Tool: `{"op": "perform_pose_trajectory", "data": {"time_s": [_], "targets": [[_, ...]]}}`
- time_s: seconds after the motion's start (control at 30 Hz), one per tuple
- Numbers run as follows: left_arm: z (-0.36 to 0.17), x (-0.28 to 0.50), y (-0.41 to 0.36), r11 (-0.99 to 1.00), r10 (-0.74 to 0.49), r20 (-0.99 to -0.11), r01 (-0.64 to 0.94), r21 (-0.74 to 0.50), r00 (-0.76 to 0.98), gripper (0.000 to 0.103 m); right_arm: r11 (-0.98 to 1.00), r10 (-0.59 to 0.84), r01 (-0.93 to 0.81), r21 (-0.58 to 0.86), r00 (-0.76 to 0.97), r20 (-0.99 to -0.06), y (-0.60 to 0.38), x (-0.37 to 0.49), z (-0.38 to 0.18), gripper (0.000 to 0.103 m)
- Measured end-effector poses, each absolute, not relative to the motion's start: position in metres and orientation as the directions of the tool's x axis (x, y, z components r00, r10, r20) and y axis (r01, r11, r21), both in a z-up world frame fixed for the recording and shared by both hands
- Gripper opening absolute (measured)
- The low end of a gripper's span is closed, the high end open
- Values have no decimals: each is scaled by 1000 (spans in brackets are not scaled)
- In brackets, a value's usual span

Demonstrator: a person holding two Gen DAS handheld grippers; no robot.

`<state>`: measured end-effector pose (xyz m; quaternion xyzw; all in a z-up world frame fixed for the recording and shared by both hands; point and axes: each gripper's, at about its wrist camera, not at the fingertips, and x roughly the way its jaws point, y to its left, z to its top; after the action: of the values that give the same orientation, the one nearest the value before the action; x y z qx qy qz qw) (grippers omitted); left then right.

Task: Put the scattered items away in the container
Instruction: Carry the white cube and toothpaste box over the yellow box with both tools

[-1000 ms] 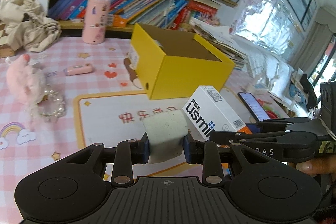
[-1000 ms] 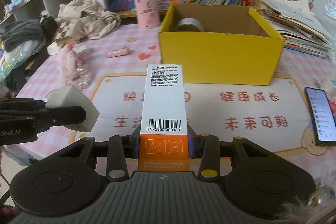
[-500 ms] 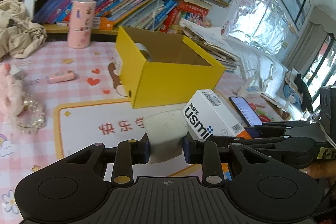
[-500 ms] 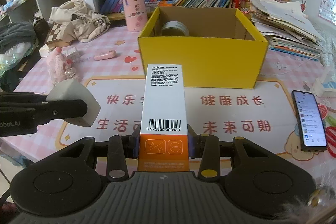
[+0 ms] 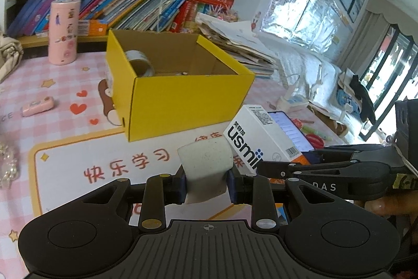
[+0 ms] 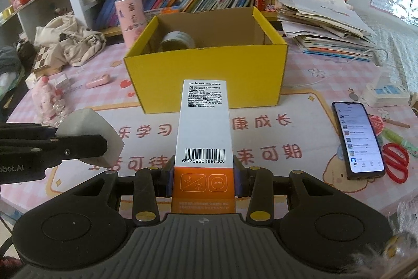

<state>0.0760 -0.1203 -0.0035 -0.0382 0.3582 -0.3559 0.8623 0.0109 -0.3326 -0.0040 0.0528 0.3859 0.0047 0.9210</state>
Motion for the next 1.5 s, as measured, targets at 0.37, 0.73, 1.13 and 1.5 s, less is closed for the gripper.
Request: {"op": "perform_pose_trajectory", "data": {"time_s": [0.37,0.73,1.13,1.5], "targets": [[-1,91,-143,729,-657,-582,600,-330,479,27,997,32,24,73,734,-679,-349,24,6,37],[22,117,-165,729,-662,-540,614,-302,520,27,995,65,-8,97,798,-599,-373,50,31,37],[51,151,-182,771,-630,-480,568,-288,611,27,987,147,-94,130,851,-504,-400,97,59,37],[51,204,-195,841,-535,-504,484,-243,678,27,982,187,-150,114,842,-505,-416,168,60,37]]}}
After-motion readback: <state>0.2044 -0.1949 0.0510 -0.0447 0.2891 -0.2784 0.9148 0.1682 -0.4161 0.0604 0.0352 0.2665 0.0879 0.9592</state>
